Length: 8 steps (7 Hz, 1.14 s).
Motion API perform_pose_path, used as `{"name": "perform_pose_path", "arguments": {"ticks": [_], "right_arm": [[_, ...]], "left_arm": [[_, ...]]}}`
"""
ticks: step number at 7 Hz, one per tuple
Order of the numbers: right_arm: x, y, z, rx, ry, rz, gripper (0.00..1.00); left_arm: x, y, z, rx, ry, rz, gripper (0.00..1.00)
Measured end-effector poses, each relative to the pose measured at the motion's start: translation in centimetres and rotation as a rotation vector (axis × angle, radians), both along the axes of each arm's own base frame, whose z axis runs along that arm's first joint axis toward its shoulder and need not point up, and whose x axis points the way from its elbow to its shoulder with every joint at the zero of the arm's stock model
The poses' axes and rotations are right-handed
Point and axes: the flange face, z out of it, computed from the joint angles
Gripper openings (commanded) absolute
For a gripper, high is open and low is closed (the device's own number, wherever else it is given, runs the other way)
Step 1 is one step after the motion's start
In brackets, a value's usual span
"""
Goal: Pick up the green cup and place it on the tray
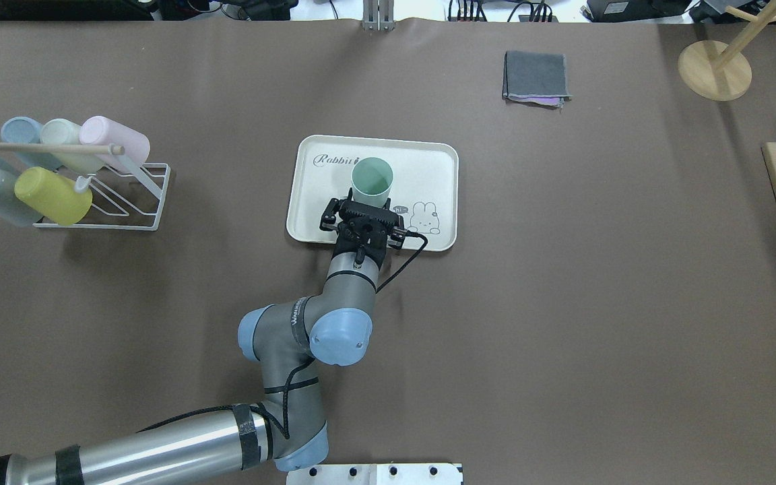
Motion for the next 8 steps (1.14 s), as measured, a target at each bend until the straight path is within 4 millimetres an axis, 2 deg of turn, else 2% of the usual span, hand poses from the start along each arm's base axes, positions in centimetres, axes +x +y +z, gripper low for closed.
{"name": "perform_pose_path", "arguments": {"ticks": [1,3,5,6,8], "right_arm": [[0.00,0.00,0.02,-0.001,0.000,0.000,1.00],[0.00,-0.02,0.09,-0.002,0.000,-0.001,1.00],[0.01,-0.05,0.05,-0.001,0.001,-0.001,1.00],[0.01,-0.06,0.02,0.000,0.001,-0.001,1.00],[0.01,-0.09,-0.01,0.000,0.001,-0.001,1.00]], "left_arm": [[0.08,-0.02,-0.06,0.000,-0.001,0.000,0.73],[0.14,-0.05,-0.21,0.000,-0.001,0.000,0.83],[0.13,-0.06,-0.29,0.001,-0.001,-0.002,0.89],[0.10,-0.05,-0.32,0.002,-0.002,-0.004,0.96],[-0.19,0.08,-0.63,0.009,0.003,-0.008,0.98]]}}
